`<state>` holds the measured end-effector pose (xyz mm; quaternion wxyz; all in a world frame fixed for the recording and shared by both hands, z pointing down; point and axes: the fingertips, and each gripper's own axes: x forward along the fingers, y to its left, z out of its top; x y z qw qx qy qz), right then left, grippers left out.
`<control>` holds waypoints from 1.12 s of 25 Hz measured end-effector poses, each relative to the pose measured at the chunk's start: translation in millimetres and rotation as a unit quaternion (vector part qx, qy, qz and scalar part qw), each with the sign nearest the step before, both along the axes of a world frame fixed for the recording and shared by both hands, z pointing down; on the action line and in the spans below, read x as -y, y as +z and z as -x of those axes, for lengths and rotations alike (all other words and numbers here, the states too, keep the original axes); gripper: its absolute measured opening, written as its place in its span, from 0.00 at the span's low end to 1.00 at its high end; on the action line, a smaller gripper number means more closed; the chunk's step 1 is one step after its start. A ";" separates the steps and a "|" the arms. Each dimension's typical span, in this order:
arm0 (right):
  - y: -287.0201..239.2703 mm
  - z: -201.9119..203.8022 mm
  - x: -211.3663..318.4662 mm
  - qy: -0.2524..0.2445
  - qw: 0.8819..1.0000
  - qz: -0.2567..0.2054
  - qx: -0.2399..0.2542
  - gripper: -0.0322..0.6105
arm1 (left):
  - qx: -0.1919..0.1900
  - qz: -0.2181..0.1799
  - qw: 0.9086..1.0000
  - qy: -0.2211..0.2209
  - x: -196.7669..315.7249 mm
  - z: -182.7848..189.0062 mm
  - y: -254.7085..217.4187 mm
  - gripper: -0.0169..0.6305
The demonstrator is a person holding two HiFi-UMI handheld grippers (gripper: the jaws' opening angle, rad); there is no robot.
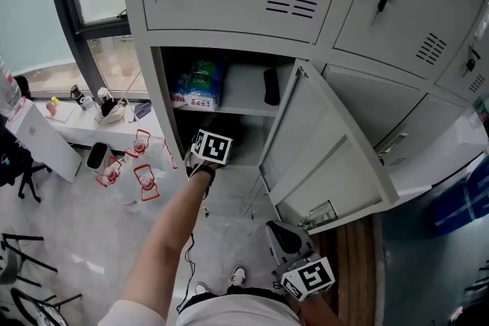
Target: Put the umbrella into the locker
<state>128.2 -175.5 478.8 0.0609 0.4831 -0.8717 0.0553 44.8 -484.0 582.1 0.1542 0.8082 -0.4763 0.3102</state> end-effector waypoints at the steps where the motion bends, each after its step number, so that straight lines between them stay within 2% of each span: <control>1: 0.6 -1.1 -0.1 0.002 1.000 0.001 0.000 0.08 | 0.010 -0.002 1.000 0.005 1.2 0.2 0.7 0.38; 3: 1.1 -2.9 0.1 0.005 1.000 0.002 -0.002 0.08 | 0.013 -0.002 1.000 0.006 3.0 0.2 2.9 0.38; 8: 0.7 -3.4 1.4 0.011 1.000 0.002 -0.005 0.08 | -0.008 0.013 1.000 -0.003 9.2 -5.7 5.6 0.38; 12: -2.5 -4.3 2.4 0.017 1.000 -0.003 -0.019 0.08 | -0.023 -0.001 1.000 -0.006 20.6 -11.9 -0.5 0.36; 22: -0.9 -12.0 5.8 0.035 0.999 -0.001 -0.020 0.08 | 0.011 -0.010 1.000 0.028 26.9 -35.6 2.2 0.33; 28: -5.4 -12.0 5.1 0.041 0.999 -0.006 -0.017 0.08 | 0.000 0.005 0.999 0.032 23.9 -34.5 5.7 0.34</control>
